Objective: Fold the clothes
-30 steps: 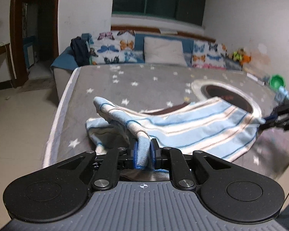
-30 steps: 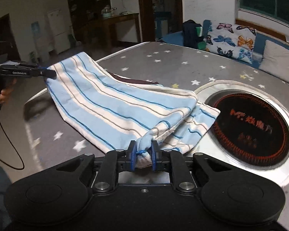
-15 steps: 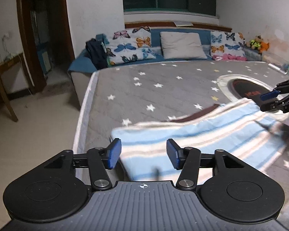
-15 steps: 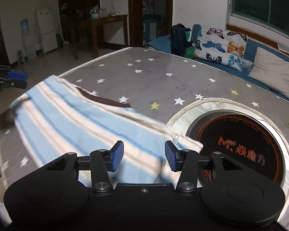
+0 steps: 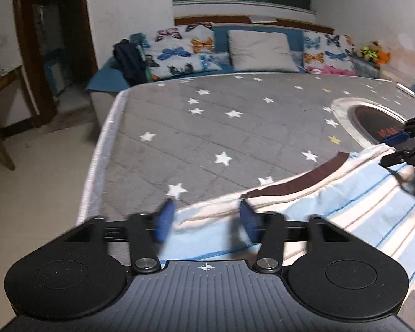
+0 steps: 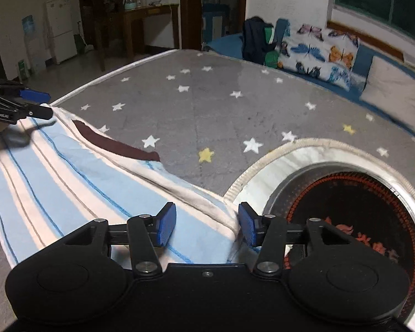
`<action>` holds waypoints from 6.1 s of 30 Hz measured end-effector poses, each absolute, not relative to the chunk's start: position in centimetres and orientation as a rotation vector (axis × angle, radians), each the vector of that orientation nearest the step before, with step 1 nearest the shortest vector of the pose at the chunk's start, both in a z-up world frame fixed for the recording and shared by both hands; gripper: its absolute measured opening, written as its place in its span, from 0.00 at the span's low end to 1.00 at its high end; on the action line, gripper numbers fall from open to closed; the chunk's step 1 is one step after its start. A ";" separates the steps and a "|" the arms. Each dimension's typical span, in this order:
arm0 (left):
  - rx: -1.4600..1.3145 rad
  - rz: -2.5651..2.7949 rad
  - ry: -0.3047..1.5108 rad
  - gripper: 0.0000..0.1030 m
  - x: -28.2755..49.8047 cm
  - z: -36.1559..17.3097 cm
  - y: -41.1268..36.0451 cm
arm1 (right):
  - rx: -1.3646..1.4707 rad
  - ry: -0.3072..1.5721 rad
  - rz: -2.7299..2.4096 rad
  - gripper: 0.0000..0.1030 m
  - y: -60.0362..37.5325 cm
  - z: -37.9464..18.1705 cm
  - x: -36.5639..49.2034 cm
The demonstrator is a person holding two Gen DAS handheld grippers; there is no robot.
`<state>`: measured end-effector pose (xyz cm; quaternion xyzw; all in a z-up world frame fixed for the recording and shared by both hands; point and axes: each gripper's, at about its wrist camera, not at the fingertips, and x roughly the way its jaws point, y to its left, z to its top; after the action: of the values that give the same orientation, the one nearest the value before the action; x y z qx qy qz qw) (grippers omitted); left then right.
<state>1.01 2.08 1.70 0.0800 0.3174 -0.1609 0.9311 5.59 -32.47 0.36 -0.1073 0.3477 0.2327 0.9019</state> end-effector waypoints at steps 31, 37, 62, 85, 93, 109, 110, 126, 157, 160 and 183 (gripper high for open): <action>0.296 -0.477 0.446 0.39 -10.2 6.2 -0.6 | -0.423 0.708 0.768 0.08 -30.0 3.7 -15.4; 0.298 -0.504 0.525 0.50 -8.3 4.5 -1.6 | -0.399 0.638 0.783 0.26 -28.3 4.7 -13.7; 0.249 -0.402 0.517 0.05 -9.6 4.8 -1.2 | -0.439 0.582 0.747 0.10 -24.2 2.2 -9.3; 0.151 -0.514 0.548 0.05 -19.2 6.3 0.0 | -0.523 0.481 0.729 0.45 -22.7 0.3 -13.6; 0.151 -0.515 0.577 0.11 -19.6 6.4 0.2 | -0.509 0.463 0.703 0.12 -23.1 0.5 -12.5; 0.385 -0.313 0.518 0.71 -10.1 9.8 -1.7 | -0.539 0.508 0.809 0.12 -22.9 0.8 -16.1; 0.398 -0.315 0.540 0.72 -9.1 9.6 -1.9 | -0.539 0.508 0.810 0.12 -22.9 0.8 -16.1; 0.051 -0.352 0.861 0.07 -0.2 7.8 3.9 | -0.559 0.478 0.743 0.11 -24.3 4.7 -12.3; -0.158 -0.294 0.364 0.07 0.5 21.9 1.3 | -0.742 0.045 0.280 0.08 -27.8 20.5 -2.6; -0.081 -0.293 0.541 0.07 -2.1 15.3 1.1 | -0.736 0.196 0.388 0.08 -27.5 13.8 -6.0; 0.116 -0.191 0.616 0.45 -13.8 5.0 3.7 | -0.570 0.589 0.410 0.22 -29.0 1.9 1.2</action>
<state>-13.84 3.67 5.03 0.0570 0.3023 -0.0936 0.9469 1.23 -29.00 1.92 -0.2751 0.2845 0.1978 0.8968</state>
